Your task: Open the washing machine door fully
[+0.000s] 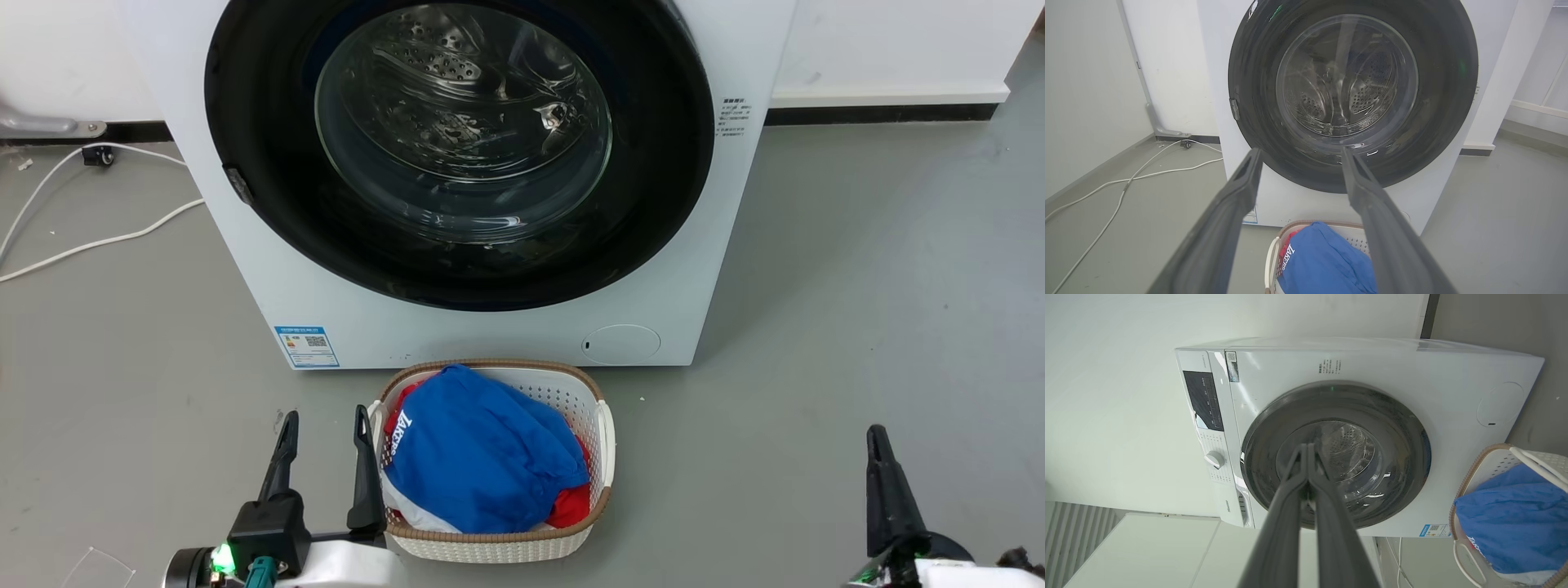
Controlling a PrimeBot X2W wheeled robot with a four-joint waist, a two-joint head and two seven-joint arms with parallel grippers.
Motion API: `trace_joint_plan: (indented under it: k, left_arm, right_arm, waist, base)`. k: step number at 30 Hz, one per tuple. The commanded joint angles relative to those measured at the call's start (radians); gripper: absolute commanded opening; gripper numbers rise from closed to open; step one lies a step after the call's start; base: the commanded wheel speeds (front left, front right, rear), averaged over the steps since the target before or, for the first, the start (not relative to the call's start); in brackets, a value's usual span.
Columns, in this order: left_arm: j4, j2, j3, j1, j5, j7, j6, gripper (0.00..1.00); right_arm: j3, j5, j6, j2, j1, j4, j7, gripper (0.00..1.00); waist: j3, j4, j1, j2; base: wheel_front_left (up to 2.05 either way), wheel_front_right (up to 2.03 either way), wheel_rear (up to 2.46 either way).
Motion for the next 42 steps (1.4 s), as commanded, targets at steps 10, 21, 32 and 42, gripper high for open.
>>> trace_joint_plan:
  k: [10,21,32,42]
  left_arm:
    - [0.001,-0.001,0.001,0.005,0.002,-0.003,0.008,1.0]
    - [-0.001,-0.001,0.001,0.006,0.003,-0.003,0.008,1.0]
    - [-0.004,-0.001,0.003,0.002,0.008,-0.003,0.006,1.0]
    - [-0.02,-0.001,-0.004,-0.049,0.028,-0.003,0.008,1.0]
  right_arm:
    - [-0.054,0.097,0.0,-0.015,0.022,-0.068,0.168,0.0]
    - [-0.072,0.068,0.0,-0.005,0.035,-0.076,0.257,0.0]
    - [-0.073,0.041,0.0,0.001,0.01,-0.06,0.25,0.0]
    - [-0.173,0.051,0.0,-0.029,-0.13,0.024,0.259,0.0]
  waist:
    - [0.001,0.002,0.0,0.0]
    - [0.003,0.003,0.0,0.0]
    - [0.013,0.002,0.0,0.0]
    - [0.086,0.021,0.0,0.0]
  base:
    - [0.0,0.0,0.0]
    - [0.0,0.0,0.0]
    - [0.0,0.0,0.0]
    - [0.0,0.0,0.0]
